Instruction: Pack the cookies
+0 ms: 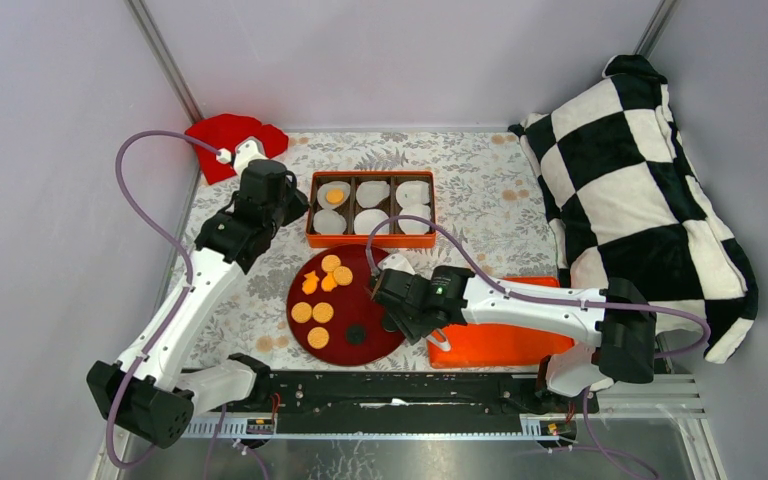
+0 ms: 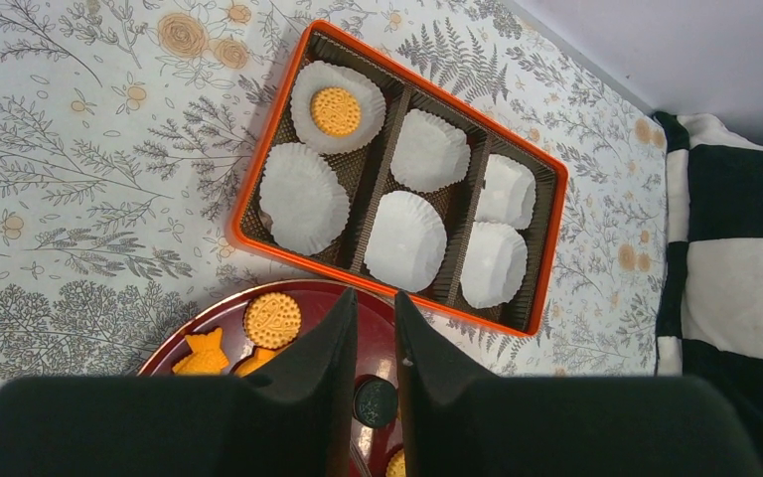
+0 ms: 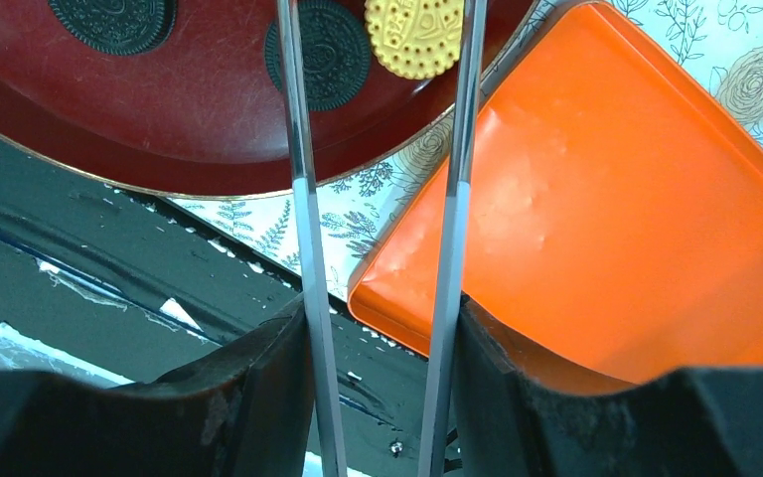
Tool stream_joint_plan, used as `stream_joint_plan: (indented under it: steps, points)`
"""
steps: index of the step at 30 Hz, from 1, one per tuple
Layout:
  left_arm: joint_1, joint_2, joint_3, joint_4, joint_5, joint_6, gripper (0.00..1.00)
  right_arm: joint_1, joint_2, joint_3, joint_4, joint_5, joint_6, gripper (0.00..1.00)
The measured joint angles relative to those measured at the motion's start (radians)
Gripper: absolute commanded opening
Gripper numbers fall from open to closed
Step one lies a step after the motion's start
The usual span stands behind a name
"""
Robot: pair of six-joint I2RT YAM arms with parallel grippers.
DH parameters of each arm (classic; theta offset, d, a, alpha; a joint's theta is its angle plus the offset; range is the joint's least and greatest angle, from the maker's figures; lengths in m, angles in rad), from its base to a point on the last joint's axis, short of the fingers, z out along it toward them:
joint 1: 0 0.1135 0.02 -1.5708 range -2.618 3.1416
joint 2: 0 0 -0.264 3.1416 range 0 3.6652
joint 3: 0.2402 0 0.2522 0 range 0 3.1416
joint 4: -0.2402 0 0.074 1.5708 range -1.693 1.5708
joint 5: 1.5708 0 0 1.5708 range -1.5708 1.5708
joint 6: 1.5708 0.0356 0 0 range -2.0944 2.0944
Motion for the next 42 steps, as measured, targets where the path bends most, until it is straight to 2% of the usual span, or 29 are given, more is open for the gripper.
stream_joint_plan:
  steps: [8, 20, 26, 33, 35, 42]
  points:
    - [0.0, -0.008, -0.013, 0.0, 0.003, -0.007, 0.24, 0.001, 0.006, -0.023, 0.011, 0.002, 0.003, 0.49]
    - [0.0, -0.009, -0.02, 0.001, 0.002, -0.007, 0.25, 0.001, 0.105, 0.006, 0.058, 0.003, -0.034, 0.42]
    - [0.0, -0.011, -0.024, 0.0, 0.0, -0.007, 0.25, 0.001, 0.149, 0.08, 0.069, 0.003, -0.06, 0.5]
    - [0.0, -0.026, -0.026, 0.001, -0.006, -0.007, 0.25, 0.001, 0.175, 0.095, 0.058, 0.005, -0.064, 0.52]
    - [0.0, -0.026, -0.029, 0.0, -0.005, -0.007, 0.25, 0.001, 0.175, 0.093, 0.058, 0.005, -0.064, 0.49]
    - [0.0, -0.026, -0.035, 0.0, -0.005, -0.008, 0.25, 0.001, 0.175, 0.079, 0.058, -0.006, -0.058, 0.28]
